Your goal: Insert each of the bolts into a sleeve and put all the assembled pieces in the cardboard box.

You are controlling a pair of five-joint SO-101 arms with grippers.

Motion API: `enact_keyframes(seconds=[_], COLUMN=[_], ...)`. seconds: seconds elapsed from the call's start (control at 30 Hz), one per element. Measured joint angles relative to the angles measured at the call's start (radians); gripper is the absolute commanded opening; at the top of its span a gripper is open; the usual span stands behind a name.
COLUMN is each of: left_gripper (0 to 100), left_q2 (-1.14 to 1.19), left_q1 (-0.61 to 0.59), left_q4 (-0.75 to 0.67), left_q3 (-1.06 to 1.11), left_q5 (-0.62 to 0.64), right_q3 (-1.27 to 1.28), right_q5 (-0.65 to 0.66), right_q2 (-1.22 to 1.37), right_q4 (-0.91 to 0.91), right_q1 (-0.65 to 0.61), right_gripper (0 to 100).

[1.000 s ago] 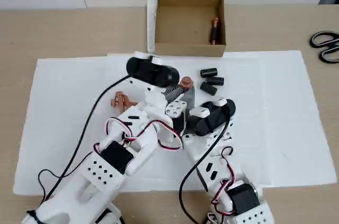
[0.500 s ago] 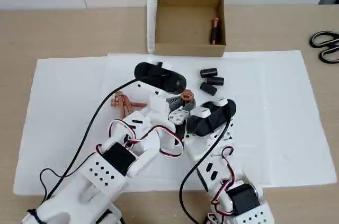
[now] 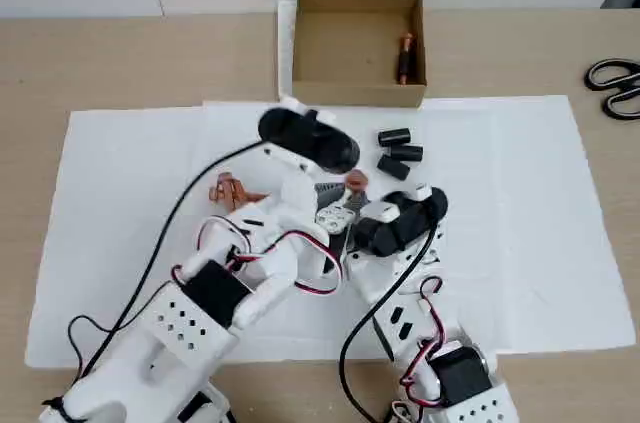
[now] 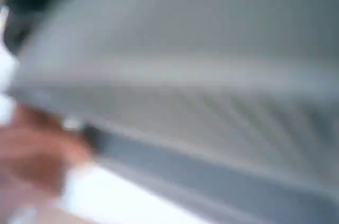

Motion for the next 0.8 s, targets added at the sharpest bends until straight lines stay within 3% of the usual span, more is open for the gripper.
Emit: enact_keyframes(seconds=[0.13,0.37,0.67,0.8], left_gripper=[19,19,20,21], left_q2=[0.0,0.0,0.0,0.0], left_q1=[0.0,-0.063,-0.338,-0.493], left_q4=[0.084,0.101,0.103,0.193], left_q3=[-0.061,-0.1,-0.196,-0.196], left_q5=[-0.008,-0.008,-0.008,-0.031], right_q3=[0.002,0.0,0.008,0.029], right_q5=[0.002,0.002,0.002,0.002], right_q2=[0.002,0.002,0.002,0.005], right_q4=[0.0,0.0,0.0,0.0], right_q1=[0.0,-0.005,-0.006,-0.005], right_gripper=[0.4,0.4,0.4,0.4])
